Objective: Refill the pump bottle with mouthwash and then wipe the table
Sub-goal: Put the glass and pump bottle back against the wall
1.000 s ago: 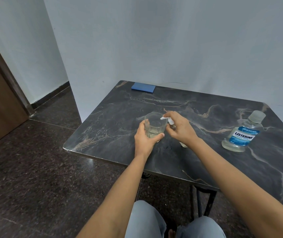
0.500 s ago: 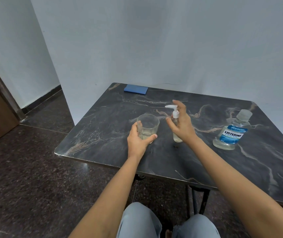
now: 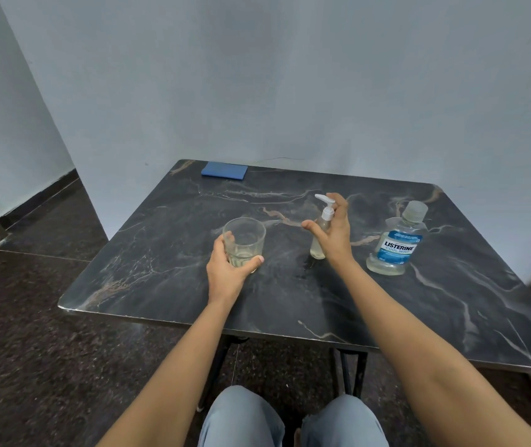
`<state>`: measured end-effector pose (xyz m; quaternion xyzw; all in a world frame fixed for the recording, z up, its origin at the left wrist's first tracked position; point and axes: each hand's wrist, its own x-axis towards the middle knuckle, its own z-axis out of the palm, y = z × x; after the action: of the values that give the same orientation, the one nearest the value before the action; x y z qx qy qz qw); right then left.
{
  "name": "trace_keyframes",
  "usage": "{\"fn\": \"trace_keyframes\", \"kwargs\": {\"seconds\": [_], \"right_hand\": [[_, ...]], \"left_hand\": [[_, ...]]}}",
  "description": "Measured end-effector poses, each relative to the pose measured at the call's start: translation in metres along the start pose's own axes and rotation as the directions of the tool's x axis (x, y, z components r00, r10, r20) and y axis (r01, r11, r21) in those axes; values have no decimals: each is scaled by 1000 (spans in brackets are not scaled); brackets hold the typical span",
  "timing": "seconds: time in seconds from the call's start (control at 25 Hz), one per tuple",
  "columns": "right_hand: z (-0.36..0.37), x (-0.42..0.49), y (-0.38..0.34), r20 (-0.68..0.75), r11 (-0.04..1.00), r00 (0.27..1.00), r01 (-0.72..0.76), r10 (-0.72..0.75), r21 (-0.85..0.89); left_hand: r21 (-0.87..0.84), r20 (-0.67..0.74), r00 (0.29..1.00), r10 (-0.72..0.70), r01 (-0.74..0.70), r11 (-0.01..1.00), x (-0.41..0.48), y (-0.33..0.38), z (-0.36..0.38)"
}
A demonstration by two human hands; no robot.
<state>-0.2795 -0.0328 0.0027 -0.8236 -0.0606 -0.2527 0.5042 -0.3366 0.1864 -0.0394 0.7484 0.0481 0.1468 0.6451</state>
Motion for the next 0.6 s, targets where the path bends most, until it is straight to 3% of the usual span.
{"fn": "trace_keyframes", "kwargs": {"seconds": [0.24, 0.44, 0.6], "right_hand": [[-6, -7, 7, 85, 995, 992, -93, 95, -27], [-11, -21, 24, 79, 982, 985, -144, 154, -119], [-13, 11, 22, 64, 986, 988, -133, 140, -101]], "left_hand": [[26, 3, 1000, 5, -5, 1000, -1, 4, 0], [172, -43, 999, -7, 14, 985, 6, 0, 7], [105, -67, 998, -5, 12, 994, 37, 17, 29]]}}
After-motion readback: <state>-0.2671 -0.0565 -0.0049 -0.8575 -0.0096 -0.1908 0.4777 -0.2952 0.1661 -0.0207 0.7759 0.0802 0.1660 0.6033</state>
